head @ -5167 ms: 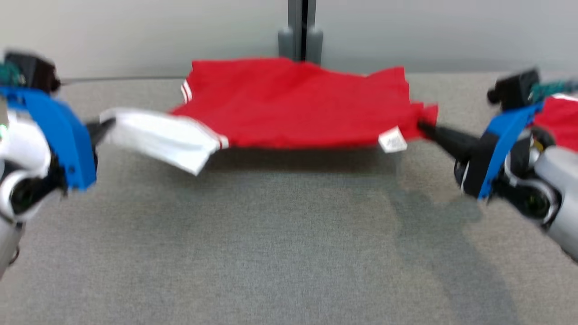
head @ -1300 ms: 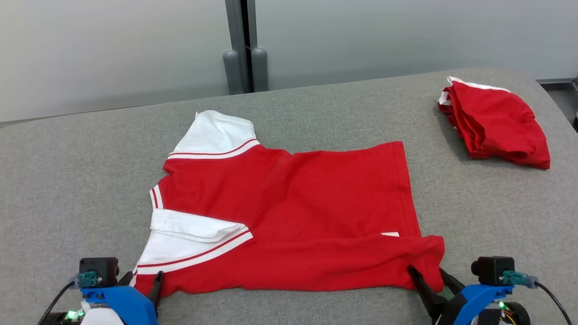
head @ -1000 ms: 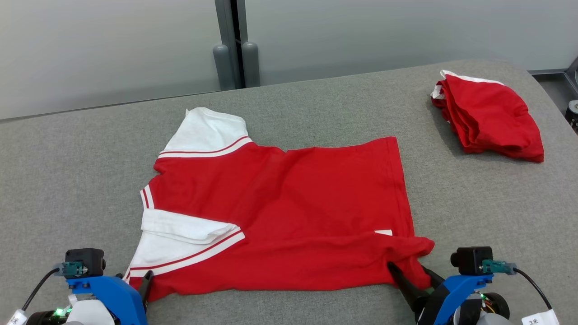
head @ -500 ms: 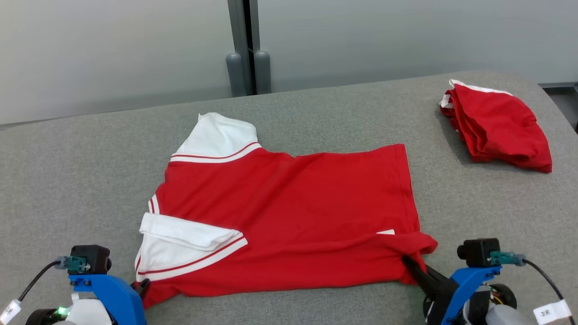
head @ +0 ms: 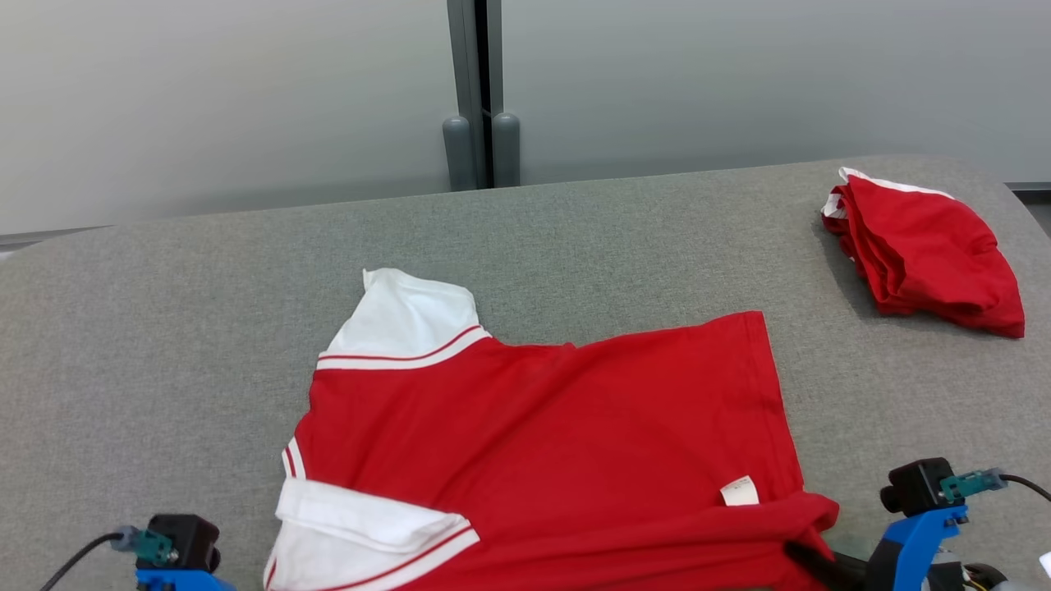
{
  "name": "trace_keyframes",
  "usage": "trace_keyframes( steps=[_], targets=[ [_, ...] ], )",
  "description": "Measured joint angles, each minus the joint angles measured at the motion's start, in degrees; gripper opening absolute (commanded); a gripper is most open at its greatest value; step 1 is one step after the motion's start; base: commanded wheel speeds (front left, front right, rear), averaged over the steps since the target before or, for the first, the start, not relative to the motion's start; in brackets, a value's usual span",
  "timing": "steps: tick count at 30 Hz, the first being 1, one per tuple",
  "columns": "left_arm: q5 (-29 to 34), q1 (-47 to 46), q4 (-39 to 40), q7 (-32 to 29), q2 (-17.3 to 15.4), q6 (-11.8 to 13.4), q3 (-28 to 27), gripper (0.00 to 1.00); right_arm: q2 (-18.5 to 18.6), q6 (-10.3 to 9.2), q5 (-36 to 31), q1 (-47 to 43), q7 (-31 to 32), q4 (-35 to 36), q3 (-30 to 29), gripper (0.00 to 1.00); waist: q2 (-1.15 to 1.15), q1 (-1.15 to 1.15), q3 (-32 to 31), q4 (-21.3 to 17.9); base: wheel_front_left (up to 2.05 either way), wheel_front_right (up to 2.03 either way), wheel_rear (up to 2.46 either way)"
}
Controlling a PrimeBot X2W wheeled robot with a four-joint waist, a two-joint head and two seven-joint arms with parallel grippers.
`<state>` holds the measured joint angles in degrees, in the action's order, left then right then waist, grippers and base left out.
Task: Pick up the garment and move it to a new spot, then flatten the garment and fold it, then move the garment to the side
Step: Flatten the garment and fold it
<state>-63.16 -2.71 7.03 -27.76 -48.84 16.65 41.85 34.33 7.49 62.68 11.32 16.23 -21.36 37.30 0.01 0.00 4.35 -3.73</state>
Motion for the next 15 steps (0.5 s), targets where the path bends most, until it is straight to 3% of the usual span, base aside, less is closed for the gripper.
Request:
trace_keyframes(
  steps=[4,5,6,7,15],
  targets=[
    [-1.44,2.1,1.87,-0.4,0.1,0.69,0.41,0.0,0.73,0.01,0.36,-1.8,1.94,1.13,-2.14,0.01,0.0,0.0,0.07,0.05,0.0,0.0,0.0],
    [-1.54,2.32,1.83,-0.4,0.21,0.76,0.43,0.35,0.62,0.01,-0.08,-2.11,2.12,1.16,-2.72,0.38,0.0,0.0,0.06,0.05,0.0,0.0,0.0],
    [-1.56,2.38,1.72,-0.4,0.31,0.97,0.56,0.95,0.34,0.01,-0.58,-2.22,2.09,1.05,-3.38,1.0,0.0,0.0,0.06,0.05,0.0,0.0,0.0],
    [-1.55,2.39,1.59,-0.4,0.43,0.96,0.68,1.0,0.1,0.01,-0.98,-2.22,2.1,0.96,-3.9,1.0,0.0,0.0,0.06,0.05,0.0,0.0,0.0],
    [2.48,-0.07,1.86,3.36,-1.14,0.7,-1.14,1.0,-0.78,0.0,-5.06,-2.76,0.08,2.45,-9.54,1.0,0.0,0.0,-0.06,0.1,0.0,0.0,0.0]
  ],
)
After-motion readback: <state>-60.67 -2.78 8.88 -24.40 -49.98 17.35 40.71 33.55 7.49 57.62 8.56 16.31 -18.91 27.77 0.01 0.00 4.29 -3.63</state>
